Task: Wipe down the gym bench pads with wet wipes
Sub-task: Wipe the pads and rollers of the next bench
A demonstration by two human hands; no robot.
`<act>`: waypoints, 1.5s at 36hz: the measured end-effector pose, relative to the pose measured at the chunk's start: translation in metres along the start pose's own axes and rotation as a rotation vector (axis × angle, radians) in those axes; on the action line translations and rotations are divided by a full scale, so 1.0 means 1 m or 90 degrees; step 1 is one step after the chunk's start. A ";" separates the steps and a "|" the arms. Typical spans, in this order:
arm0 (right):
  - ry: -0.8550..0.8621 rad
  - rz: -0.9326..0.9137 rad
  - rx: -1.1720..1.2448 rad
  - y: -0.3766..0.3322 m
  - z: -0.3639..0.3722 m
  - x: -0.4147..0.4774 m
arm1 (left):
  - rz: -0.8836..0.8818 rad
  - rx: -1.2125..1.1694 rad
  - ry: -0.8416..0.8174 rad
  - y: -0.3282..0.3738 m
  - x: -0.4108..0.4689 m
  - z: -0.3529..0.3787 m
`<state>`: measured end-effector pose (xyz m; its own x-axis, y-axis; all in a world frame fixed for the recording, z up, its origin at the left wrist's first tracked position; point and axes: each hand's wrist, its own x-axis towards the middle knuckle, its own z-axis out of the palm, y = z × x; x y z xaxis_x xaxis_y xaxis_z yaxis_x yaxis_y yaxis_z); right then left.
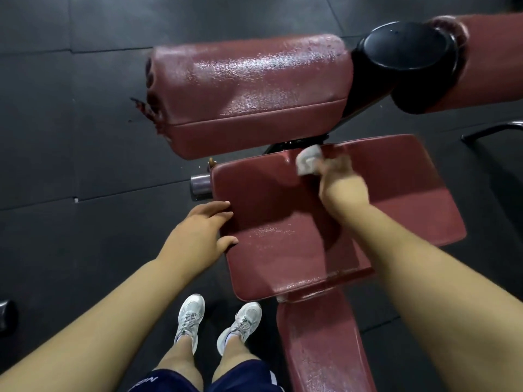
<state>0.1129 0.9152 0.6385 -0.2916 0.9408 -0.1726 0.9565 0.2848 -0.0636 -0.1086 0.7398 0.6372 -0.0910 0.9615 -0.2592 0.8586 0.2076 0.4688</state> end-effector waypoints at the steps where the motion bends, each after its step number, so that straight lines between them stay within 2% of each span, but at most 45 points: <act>1: 0.022 0.111 0.041 0.002 -0.002 0.012 | -0.001 -0.002 0.001 0.000 0.000 0.001; 3: 0.019 0.188 0.020 -0.009 -0.003 0.025 | -0.008 -0.010 0.004 0.001 0.000 0.001; 6: 0.012 0.136 0.027 -0.046 0.000 0.024 | -0.012 -0.028 0.001 -0.001 -0.001 0.002; 8: 0.009 -0.014 0.037 -0.080 0.003 0.011 | -0.004 -0.039 0.012 -0.004 -0.002 0.004; 12: -0.074 -0.336 0.029 -0.116 0.011 -0.017 | 0.000 -0.043 0.016 -0.012 -0.007 0.002; 15: -0.074 -0.412 0.035 -0.094 0.010 -0.013 | 0.038 -0.024 0.006 -0.020 -0.010 -0.001; 17: -0.043 -0.373 0.029 -0.072 0.014 -0.001 | 0.054 -0.014 -0.009 -0.025 -0.013 -0.005; 21: 0.043 -0.036 0.085 -0.048 0.011 0.012 | 0.063 0.013 -0.066 -0.031 -0.015 -0.009; 23: 0.043 0.046 0.063 -0.060 0.018 0.005 | 0.064 0.021 -0.081 -0.034 -0.016 -0.011; 25: 0.044 0.026 0.055 -0.086 0.020 -0.010 | 0.060 0.028 -0.080 -0.039 -0.017 -0.014; 27: -0.007 -0.031 0.057 -0.110 0.019 -0.029 | 0.049 0.034 -0.074 -0.045 -0.016 -0.017; 29: -0.078 -0.145 0.032 -0.127 0.021 -0.051 | 0.038 0.044 -0.067 -0.050 -0.014 -0.021; 32: -0.110 -0.353 0.050 -0.122 0.018 -0.077 | 0.023 0.041 -0.047 -0.054 -0.008 -0.029; 34: -0.113 -0.402 0.036 -0.102 0.014 -0.085 | 0.029 0.039 -0.036 -0.053 -0.003 -0.034; 36: -0.079 -0.369 0.034 -0.080 0.012 -0.090 | 0.045 0.040 -0.030 -0.049 0.002 -0.037; 42: 0.036 0.144 0.118 -0.037 0.025 -0.118 | 0.152 0.014 -0.041 -0.028 0.010 -0.032; 45: 0.079 0.275 0.167 -0.064 0.036 -0.145 | 0.219 0.021 -0.087 -0.022 0.012 -0.021; 47: 0.075 0.291 0.194 -0.088 0.043 -0.163 | 0.241 0.040 -0.109 -0.022 0.012 -0.014; 50: 0.073 0.153 0.236 -0.112 0.050 -0.188 | 0.250 0.031 -0.124 -0.029 0.010 -0.009; 54: 0.005 0.013 0.211 -0.099 0.048 -0.206 | 0.265 0.018 -0.126 -0.034 0.008 -0.008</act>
<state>0.0774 0.6842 0.6335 -0.2710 0.9474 -0.1702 0.9063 0.1916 -0.3766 -0.1422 0.7417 0.6256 0.3601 0.9085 -0.2121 0.8155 -0.1962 0.5444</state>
